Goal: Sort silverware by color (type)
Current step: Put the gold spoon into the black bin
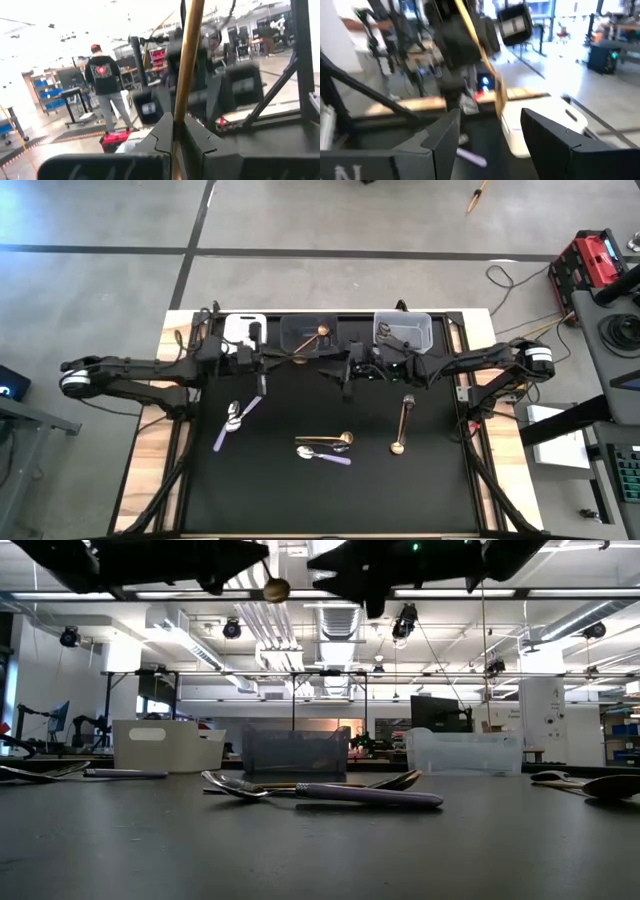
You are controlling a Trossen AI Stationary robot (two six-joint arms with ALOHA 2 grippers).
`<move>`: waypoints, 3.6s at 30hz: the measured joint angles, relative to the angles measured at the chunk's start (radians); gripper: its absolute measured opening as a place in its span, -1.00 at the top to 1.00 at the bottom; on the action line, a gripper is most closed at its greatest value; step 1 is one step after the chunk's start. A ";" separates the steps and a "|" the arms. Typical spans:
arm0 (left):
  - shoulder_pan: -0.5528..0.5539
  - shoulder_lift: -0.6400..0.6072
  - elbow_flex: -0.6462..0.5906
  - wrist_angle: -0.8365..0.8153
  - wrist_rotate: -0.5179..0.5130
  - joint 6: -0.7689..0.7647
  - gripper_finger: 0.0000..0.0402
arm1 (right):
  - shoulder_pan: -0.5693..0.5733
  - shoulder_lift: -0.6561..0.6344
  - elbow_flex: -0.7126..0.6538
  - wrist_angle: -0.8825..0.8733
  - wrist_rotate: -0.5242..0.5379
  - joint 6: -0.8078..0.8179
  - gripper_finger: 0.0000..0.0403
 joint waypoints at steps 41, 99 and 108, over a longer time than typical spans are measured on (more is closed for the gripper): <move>-0.001 -0.001 -0.008 0.009 0.001 -0.088 0.77 | -0.007 0.282 0.205 0.128 0.034 -0.076 0.91; -0.002 -0.583 -0.154 -0.480 -0.182 -0.237 0.15 | -0.465 0.758 1.428 -1.828 -0.216 -0.455 0.93; -0.002 -0.583 -0.154 -0.480 -0.182 -0.245 0.15 | -0.470 0.759 1.415 -1.804 -0.209 -0.470 0.93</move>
